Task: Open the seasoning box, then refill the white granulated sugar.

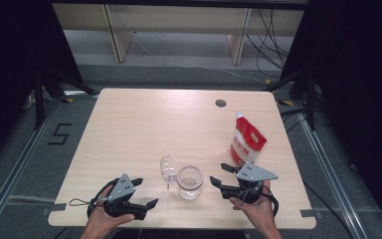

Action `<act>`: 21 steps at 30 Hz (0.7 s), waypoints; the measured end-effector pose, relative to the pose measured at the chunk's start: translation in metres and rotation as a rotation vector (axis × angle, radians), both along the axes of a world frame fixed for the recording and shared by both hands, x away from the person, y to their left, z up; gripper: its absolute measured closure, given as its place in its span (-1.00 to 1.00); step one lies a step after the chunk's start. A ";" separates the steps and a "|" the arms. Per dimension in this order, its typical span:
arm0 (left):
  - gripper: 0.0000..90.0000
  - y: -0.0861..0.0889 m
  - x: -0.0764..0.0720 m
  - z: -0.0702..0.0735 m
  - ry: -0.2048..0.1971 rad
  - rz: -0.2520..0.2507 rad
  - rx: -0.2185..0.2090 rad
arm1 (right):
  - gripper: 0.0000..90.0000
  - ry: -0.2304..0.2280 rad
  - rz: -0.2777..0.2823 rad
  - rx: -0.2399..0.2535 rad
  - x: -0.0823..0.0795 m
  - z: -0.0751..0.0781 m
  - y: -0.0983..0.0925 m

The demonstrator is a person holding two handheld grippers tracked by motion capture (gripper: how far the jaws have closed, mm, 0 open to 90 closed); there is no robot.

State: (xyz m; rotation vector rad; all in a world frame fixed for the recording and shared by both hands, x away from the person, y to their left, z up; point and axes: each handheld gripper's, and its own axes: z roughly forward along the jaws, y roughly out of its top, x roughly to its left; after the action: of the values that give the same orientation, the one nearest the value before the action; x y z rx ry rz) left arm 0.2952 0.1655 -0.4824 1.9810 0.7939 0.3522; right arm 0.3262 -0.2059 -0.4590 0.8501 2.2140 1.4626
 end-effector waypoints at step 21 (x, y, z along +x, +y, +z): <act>-0.66 -0.001 0.001 0.000 -0.005 -0.013 0.006 | -0.18 0.030 -0.095 0.014 -0.007 -0.011 -0.034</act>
State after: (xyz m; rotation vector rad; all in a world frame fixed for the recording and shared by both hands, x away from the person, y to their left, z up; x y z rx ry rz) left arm 0.2958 0.1646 -0.4821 1.9893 0.7772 0.3529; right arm 0.3193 -0.2400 -0.4700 0.9735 2.1557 1.4311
